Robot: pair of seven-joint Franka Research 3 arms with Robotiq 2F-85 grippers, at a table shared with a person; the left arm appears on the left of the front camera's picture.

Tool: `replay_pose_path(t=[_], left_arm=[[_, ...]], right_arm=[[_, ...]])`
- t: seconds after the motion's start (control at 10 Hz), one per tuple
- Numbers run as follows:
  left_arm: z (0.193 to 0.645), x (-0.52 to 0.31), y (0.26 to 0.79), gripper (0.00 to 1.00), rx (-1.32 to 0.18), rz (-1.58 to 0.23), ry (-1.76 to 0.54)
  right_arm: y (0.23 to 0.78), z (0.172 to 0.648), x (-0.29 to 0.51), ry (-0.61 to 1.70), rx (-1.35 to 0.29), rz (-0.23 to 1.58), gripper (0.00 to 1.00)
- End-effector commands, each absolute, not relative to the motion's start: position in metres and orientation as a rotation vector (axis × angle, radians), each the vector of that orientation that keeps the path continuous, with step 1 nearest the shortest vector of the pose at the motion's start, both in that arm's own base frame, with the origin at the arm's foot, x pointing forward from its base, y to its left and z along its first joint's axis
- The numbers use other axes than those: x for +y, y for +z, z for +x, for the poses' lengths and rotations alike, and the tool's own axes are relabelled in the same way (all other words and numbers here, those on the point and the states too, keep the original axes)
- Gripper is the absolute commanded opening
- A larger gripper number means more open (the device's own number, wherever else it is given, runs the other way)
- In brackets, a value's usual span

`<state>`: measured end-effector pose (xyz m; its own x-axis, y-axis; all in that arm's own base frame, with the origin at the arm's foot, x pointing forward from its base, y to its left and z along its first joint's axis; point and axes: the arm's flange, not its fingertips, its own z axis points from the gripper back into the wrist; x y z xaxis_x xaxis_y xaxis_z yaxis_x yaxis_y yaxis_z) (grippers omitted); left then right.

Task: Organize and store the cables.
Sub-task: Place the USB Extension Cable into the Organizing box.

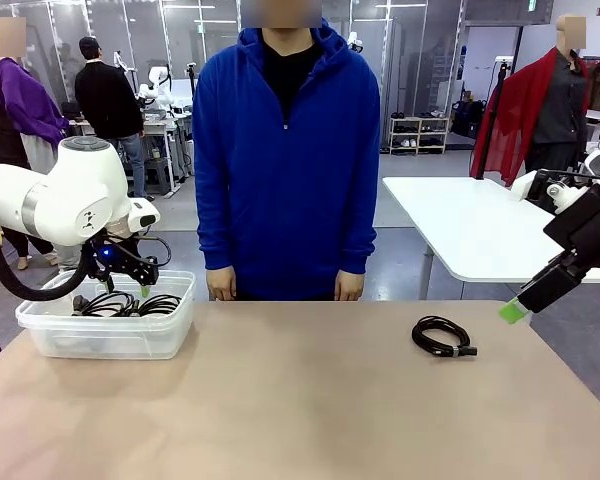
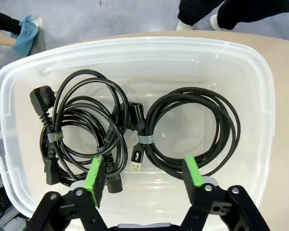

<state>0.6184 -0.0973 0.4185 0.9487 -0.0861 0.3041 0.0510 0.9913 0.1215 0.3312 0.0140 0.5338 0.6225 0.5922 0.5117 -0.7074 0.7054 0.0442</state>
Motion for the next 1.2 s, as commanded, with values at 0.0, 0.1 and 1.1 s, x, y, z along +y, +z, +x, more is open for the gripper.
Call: replay_pose_path(t=[0.0,0.1,1.1], left_arm=[[0.609,-0.097,0.420,0.90,-0.333,0.085,-0.078],[0.608,-0.097,0.422,1.00,-0.336,0.081,-0.080],[0.615,-0.099,0.423,1.00,-0.320,0.108,-0.069]], right_arm=[[0.533,0.331,0.014,0.752,-0.483,0.237,1.00],[0.533,0.331,0.014,0.752,-0.483,0.237,1.00],[0.533,0.331,0.014,0.752,-0.483,0.237,1.00]])
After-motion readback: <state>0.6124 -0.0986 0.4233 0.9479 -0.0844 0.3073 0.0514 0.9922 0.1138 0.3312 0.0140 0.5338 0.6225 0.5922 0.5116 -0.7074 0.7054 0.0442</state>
